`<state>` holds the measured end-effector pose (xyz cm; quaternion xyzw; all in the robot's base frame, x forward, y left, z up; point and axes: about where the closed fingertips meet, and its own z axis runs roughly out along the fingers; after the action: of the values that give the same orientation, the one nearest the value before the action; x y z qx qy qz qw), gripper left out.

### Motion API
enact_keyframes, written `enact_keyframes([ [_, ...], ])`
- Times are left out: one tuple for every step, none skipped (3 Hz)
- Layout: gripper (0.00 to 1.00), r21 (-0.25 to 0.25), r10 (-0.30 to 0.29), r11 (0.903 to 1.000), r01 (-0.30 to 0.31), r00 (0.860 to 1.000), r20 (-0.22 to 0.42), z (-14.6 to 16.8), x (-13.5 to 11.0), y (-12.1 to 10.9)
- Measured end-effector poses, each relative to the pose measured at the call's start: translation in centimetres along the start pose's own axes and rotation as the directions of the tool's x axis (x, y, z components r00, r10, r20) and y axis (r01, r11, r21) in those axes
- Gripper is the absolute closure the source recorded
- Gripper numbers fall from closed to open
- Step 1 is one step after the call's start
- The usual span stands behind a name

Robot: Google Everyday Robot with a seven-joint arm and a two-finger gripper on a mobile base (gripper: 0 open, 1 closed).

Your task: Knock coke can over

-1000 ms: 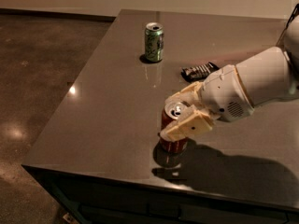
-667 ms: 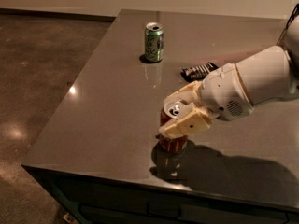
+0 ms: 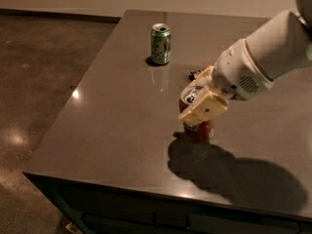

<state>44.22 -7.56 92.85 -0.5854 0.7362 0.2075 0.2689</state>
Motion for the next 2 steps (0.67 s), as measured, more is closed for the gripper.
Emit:
enact_keyframes([
  [1.00, 0.021, -0.008, 0.9997, 0.012, 0.984, -0.176, -0.7, 0.5, -1.4],
  [0.83, 0.032, -0.034, 0.9983, 0.049, 0.934, -0.355, -0.7, 1.7, -2.6],
])
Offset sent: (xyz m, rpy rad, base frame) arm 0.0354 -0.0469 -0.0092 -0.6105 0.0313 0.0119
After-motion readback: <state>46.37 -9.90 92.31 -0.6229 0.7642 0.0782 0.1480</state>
